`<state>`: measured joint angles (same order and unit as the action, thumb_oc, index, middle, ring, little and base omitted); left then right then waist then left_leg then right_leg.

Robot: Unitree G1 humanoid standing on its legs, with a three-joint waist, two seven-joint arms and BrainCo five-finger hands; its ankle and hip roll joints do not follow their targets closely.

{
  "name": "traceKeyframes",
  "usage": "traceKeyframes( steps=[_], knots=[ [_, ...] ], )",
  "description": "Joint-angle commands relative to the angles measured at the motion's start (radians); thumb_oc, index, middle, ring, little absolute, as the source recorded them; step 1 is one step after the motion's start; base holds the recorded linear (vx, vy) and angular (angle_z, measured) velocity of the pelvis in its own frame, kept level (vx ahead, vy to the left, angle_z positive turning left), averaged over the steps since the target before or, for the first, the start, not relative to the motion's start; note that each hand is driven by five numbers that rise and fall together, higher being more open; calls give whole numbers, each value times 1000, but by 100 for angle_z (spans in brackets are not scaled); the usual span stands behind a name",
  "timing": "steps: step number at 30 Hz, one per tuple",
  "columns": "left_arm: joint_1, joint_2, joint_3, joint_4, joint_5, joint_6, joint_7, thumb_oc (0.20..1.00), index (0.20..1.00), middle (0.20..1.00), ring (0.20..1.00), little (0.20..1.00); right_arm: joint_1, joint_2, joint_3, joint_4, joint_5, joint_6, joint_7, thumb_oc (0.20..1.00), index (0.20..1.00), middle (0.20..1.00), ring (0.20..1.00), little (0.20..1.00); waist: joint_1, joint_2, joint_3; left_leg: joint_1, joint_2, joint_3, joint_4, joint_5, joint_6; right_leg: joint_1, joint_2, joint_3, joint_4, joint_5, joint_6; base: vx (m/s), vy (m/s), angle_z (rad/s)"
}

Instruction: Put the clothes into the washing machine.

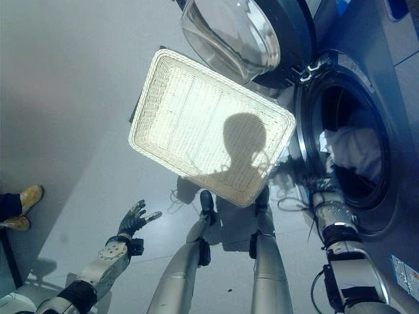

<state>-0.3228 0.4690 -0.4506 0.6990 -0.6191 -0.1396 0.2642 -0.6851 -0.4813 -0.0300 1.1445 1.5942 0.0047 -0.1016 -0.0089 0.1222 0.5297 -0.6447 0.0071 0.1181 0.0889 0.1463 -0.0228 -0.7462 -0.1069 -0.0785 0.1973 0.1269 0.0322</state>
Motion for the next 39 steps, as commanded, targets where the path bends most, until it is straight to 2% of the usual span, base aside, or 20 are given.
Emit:
traceKeyframes(
  steps=[1,9,16,19,20,22,23,24,26,27,29,31,32,35,39],
  knots=[
    [3,-5,18,-8,33,-24,1,1000,1000,1000,1000,1000,38,-84,-10,-71,-78,-18,94,1000,1000,1000,1000,1000,13,56,-10,-50,-61,-20,56,-49,-23,-9,77,-87,138,-144,-3,-12,48,8],
    [13,-31,22,-29,29,-15,26,1000,1000,1000,1000,1000,86,-9,17,-145,-148,-51,87,1000,1000,1000,1000,1000,3,46,-10,-16,-64,-14,24,-48,-12,20,91,-68,103,-129,2,-32,88,1],
    [24,-63,36,-1,48,-15,19,1000,1000,1000,1000,1000,112,26,12,-119,-153,-72,128,1000,1000,1000,1000,1000,4,35,-10,30,-73,-22,32,-65,-3,66,87,-67,99,-132,7,-31,85,5],
    [27,-79,60,40,55,-15,2,1000,1000,1000,1000,1000,126,37,9,-88,-225,-90,116,1000,1000,1000,1000,1000,5,24,-10,69,-78,-24,33,-74,2,109,80,-72,85,-129,14,-46,120,11],
    [29,-84,66,53,57,-12,-4,1000,1000,1000,1000,1000,128,38,13,-66,-294,-102,113,1000,1000,1000,1000,1000,7,21,-10,87,-79,-28,31,-78,2,129,78,-73,77,-127,16,-27,78,9],
    [32,-86,68,57,56,-12,-5,1000,1000,1000,1000,1000,130,37,15,-57,-340,-112,111,1000,1000,1000,1000,1000,7,20,-10,95,-79,-30,29,-80,2,137,78,-74,75,-127,17,-28,78,8],
    [38,-98,82,84,60,-10,-27,1000,1000,1000,1000,1000,139,51,45,-44,-525,-137,62,1000,1000,1000,1000,1000,9,10,-10,130,-79,-35,31,-90,4,174,74,-76,63,-125,20,-56,125,7],
    [44,-105,93,100,62,-7,-48,1000,1000,1000,1000,1000,146,55,77,-36,-609,-156,38,1000,1000,1000,1000,1000,12,3,-10,153,-79,-36,32,-94,6,197,71,-77,56,-124,21,-59,130,6],
    [55,-114,109,128,53,-4,-95,1000,1000,1000,1000,1000,168,69,112,-29,-737,-176,29,1000,1000,1000,1000,1000,14,-6,-10,192,-79,-40,30,-100,8,240,69,-79,43,-124,21,-25,63,8],
    [55,-114,109,128,53,-4,-95,1000,1000,1000,1000,1000,168,69,112,-29,-737,-176,29,1000,1000,1000,1000,1000,14,-6,-10,192,-79,-40,30,-100,8,240,69,-79,43,-124,21,-33,60,12],
    [72,-126,141,180,39,9,-198,1000,1000,1000,1000,1000,217,97,177,-34,-895,-236,14,1000,1000,1000,1000,1000,13,-24,-10,259,-79,-48,29,-112,9,313,64,-74,19,-121,25,-32,73,11],
    [83,-132,162,207,32,18,-261,1000,1000,1000,1000,1000,251,112,203,-47,-956,-265,0,1000,1000,1000,1000,1000,13,-37,-10,305,-77,-47,24,-116,7,362,62,-68,-2,-115,27,-15,77,15],
    [96,-138,174,232,28,22,-287,1000,1000,1000,1000,1000,287,121,213,-56,-1018,-308,-8,1000,1000,1000,1000,1000,11,-46,-10,346,-75,-46,16,-123,7,404,58,-67,-14,-118,31,32,110,12],
    [147,-161,205,332,33,25,-379,1000,1000,1000,1000,1000,398,144,256,-56,-1193,-336,10,1000,1000,1000,1000,1000,4,-75,-90,424,-66,-35,-24,-132,3,493,56,-61,-78,-111,39,92,103,6],
    [178,-177,217,428,84,48,-455,1000,1000,1000,1000,1000,471,165,298,-9,-1370,-298,58,1000,1000,1000,1000,1000,3,-103,-171,512,-62,-34,-68,-143,0,594,62,-67,-131,-118,45,82,10,-2]
  ],
)
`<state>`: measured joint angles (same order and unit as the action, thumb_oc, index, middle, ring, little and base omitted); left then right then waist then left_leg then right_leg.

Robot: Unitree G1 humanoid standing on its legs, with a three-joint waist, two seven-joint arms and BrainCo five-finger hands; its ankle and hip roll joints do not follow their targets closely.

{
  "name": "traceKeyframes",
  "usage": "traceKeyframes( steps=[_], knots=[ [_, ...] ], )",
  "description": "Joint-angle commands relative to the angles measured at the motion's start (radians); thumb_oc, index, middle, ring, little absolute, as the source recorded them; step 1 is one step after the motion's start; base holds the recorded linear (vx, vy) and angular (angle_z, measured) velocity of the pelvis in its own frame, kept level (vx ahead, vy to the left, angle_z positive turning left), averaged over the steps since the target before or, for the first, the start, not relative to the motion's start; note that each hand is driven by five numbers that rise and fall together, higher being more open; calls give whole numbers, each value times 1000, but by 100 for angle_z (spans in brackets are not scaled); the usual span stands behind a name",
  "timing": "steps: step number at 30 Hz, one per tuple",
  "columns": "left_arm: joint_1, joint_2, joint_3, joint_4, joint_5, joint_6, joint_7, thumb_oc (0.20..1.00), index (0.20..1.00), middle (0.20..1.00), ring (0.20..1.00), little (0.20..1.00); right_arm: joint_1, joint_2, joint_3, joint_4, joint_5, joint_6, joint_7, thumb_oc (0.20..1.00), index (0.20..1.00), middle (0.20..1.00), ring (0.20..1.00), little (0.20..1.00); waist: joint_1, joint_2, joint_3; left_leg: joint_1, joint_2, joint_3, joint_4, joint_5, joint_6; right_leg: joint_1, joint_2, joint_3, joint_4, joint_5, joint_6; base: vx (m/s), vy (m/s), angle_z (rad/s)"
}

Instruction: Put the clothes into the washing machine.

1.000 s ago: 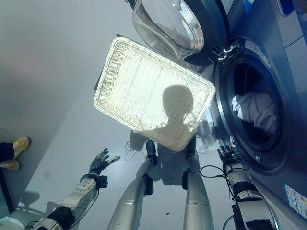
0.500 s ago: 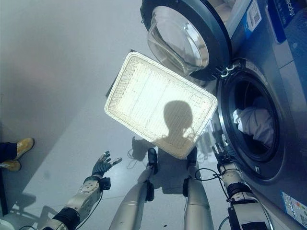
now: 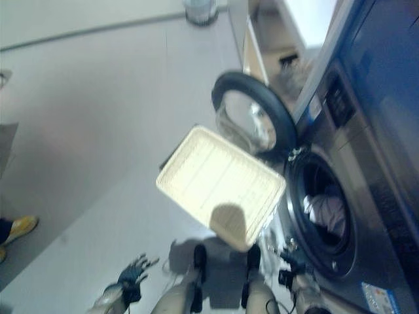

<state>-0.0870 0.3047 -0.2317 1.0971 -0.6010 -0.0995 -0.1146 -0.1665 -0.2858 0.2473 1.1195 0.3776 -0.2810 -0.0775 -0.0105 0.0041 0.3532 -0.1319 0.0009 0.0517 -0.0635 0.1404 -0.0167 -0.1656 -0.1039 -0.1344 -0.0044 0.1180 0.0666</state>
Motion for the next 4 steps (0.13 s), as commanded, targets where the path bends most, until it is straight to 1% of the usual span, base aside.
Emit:
traceKeyframes(
  steps=[1,2,3,4],
  knots=[
    [-57,-13,-2,34,75,12,-83,1000,1000,1000,1000,1000,-45,-29,22,18,-168,-10,34,1000,1000,1000,1000,1000,4,14,3,4,-56,32,82,-138,-6,19,59,-12,68,-109,11,125,-37,10],
    [-47,-20,-11,72,165,28,-111,1000,1000,1000,1000,1000,-18,-19,50,36,-216,10,38,1000,1000,1000,1000,1000,6,2,-36,40,-55,43,73,-145,-6,60,58,-20,50,-110,14,142,-37,14],
    [-41,-22,-31,96,225,19,-122,1000,1000,1000,1000,1000,-7,-16,63,41,-234,37,38,1000,1000,1000,1000,1000,6,-4,-62,64,-53,48,67,-150,-6,87,59,-25,38,-110,15,161,-39,20],
    [-40,-24,-38,102,232,14,-120,1000,1000,1000,1000,1000,-5,-14,65,42,-242,44,37,1000,1000,1000,1000,1000,6,-6,-69,71,-52,50,66,-151,-6,95,59,-27,34,-109,15,117,-23,20]
  ],
)
